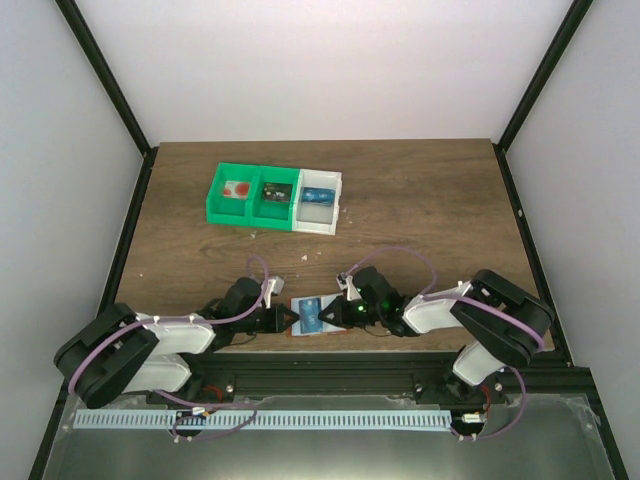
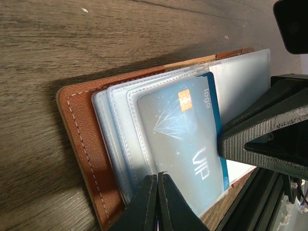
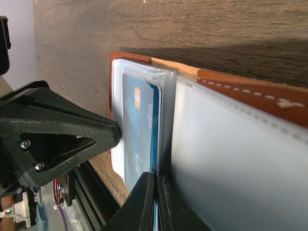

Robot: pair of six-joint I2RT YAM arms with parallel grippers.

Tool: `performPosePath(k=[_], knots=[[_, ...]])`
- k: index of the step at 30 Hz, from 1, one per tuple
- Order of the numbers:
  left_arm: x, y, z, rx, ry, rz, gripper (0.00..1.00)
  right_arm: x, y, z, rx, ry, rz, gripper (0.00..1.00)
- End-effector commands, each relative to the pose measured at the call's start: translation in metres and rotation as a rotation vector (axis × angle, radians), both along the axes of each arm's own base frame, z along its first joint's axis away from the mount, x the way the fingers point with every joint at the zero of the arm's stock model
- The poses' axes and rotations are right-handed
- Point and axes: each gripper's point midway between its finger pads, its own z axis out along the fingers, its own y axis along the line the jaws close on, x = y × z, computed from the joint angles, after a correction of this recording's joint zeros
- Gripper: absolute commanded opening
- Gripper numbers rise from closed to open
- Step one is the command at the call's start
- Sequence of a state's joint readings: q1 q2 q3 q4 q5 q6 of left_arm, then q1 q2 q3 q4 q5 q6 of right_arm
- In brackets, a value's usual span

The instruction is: Take the credit cards out of the card holder

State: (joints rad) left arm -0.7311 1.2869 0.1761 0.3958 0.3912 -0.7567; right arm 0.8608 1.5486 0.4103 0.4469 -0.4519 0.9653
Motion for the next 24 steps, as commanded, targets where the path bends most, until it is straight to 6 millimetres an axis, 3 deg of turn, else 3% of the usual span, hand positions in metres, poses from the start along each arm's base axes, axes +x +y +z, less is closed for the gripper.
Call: performPosePath(k=[1,24], knots=[[-0.002,0.011,-0.017,0.076,0.024,0.017,0.04,-0.004,-0.004,-0.008,-0.015,0.027,0.003,0.04],[-0.002,0.011,-0.018,0.077,0.024,0.018,0.06,-0.003,-0.011,0.003,0.061,0.014,0.008,0.01]])
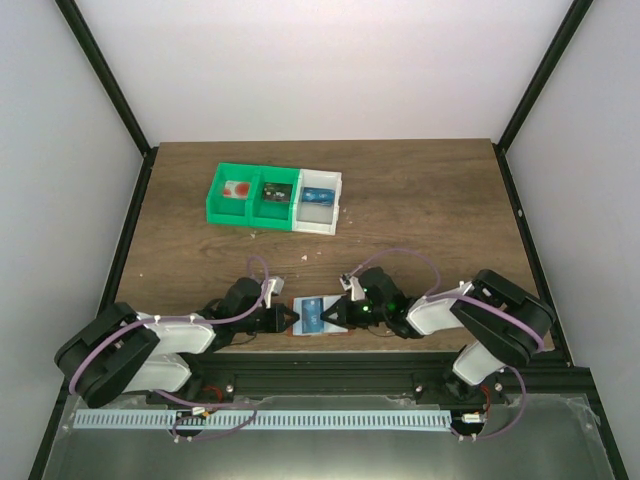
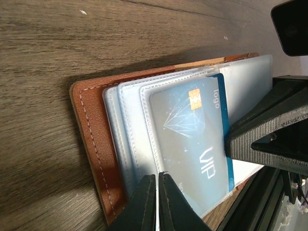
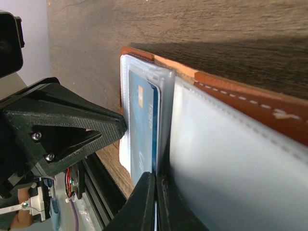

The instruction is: Take the credit cards out of the card holder

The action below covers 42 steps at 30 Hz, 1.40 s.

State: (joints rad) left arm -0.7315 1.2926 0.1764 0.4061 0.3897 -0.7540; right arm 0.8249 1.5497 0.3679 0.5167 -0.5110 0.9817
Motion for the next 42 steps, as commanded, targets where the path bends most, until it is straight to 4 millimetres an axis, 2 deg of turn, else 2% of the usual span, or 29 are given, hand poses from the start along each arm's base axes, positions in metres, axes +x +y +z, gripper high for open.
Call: performPosePath(k=[1,2,5,8,10,11,13,18,20,24,29,34,42], knots=[[-0.003,0.011,-0.018,0.079,0.03,0.019,0.06,-0.001,-0.005,0.002,0.014,-0.009,0.005,0.03],[-0.003,0.012,-0.019,0.082,0.032,0.019,0.06,-0.001,-0.005,0.001,0.008,-0.005,0.004,0.06],[-0.003,0.012,-0.02,0.085,0.037,0.02,0.06,-0.002,-0.006,0.001,0.009,-0.007,0.011,0.01],[-0.004,0.013,-0.022,0.09,0.037,0.02,0.06,-0.002,-0.008,0.0,0.011,-0.009,0.005,0.01],[-0.004,0.013,-0.022,0.091,0.04,0.02,0.06,-0.002,-0.01,-0.002,-0.001,-0.005,-0.003,0.09],[-0.004,0.014,-0.023,0.094,0.043,0.021,0.06,-0.002,-0.011,-0.002,-0.004,-0.005,-0.002,0.08],[-0.004,0.013,-0.024,0.095,0.043,0.02,0.06,-0.002,-0.011,-0.001,0.001,-0.015,0.005,0.01],[-0.004,0.014,-0.025,0.099,0.046,0.023,0.06,-0.001,-0.012,0.0,-0.002,-0.026,0.001,0.0],[-0.004,0.013,-0.024,0.097,0.046,0.02,0.06,-0.002,-0.011,0.002,0.009,-0.03,0.011,0.01],[-0.004,0.011,-0.022,0.084,0.05,0.016,0.05,-0.003,-0.005,0.008,0.042,-0.031,0.032,0.07],[-0.005,0.001,-0.007,0.016,0.056,0.0,0.06,0.001,-0.002,0.006,0.038,-0.019,0.017,0.14],[-0.005,0.001,-0.009,0.022,0.063,0.0,0.06,0.003,0.0,0.0,0.031,-0.002,0.012,0.14],[-0.009,0.002,-0.016,0.014,0.087,0.002,0.06,0.003,0.009,0.005,0.076,-0.006,0.047,0.12]])
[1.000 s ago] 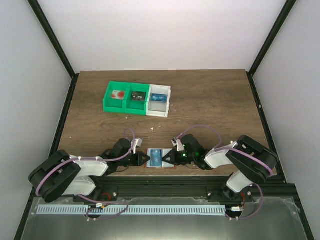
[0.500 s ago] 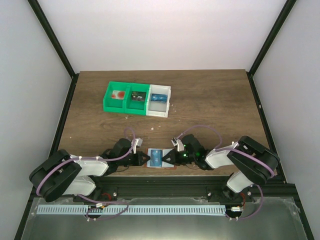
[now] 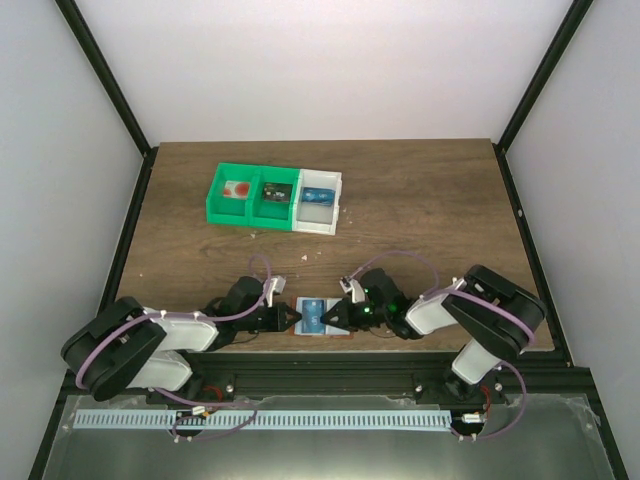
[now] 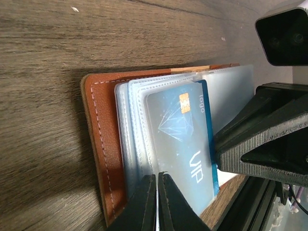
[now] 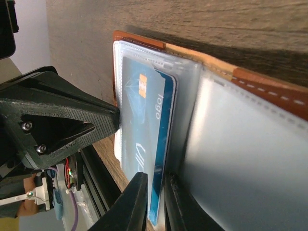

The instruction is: Take the credit cards out of the card holder

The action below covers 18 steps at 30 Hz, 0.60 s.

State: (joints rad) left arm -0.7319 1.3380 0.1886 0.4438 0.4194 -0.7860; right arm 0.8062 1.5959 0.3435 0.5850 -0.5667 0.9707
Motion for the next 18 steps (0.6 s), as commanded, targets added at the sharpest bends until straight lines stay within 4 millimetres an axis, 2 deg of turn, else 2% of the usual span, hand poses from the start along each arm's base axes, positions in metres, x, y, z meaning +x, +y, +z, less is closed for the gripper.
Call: performPosePath(k=[1,5,10,18], knots=[[-0.009,0.009,-0.016,0.041,0.052,0.004,0.06,0.008,0.011,0.012,0.055,-0.022,0.016,0.11],[-0.009,0.012,-0.019,0.059,0.053,0.013,0.05,0.007,0.008,0.006,0.032,-0.014,0.012,0.01],[-0.01,0.019,-0.028,0.097,0.073,0.042,0.03,0.004,-0.003,-0.001,0.001,-0.016,-0.006,0.0],[-0.009,0.023,-0.034,0.133,0.083,0.054,0.02,0.0,-0.013,0.002,0.024,-0.03,-0.008,0.0]])
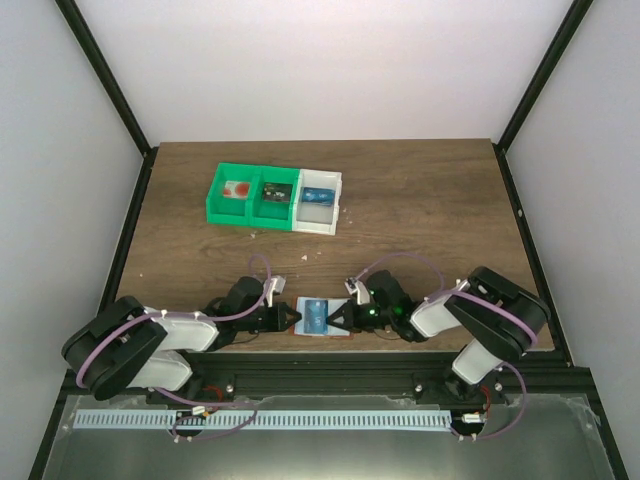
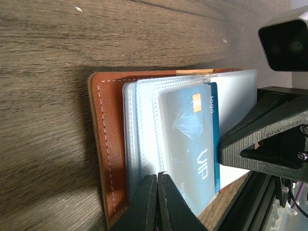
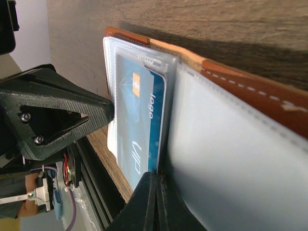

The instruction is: Take the credit cards out of the card holder

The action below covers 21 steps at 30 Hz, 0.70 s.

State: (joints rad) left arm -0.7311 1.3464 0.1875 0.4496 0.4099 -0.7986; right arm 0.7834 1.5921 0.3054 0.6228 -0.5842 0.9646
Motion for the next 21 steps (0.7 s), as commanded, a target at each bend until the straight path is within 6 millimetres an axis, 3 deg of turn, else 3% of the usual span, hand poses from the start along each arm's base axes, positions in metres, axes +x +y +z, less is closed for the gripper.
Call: performPosePath(k=[1,21], knots=[[-0.01,0.023,-0.033,0.131,0.077,0.041,0.02,0.002,-0.006,0.005,0.012,-0.032,-0.007,0.0],[-0.006,0.021,-0.027,0.124,0.069,0.053,0.03,0.001,-0.026,0.006,-0.032,-0.066,-0.05,0.0]])
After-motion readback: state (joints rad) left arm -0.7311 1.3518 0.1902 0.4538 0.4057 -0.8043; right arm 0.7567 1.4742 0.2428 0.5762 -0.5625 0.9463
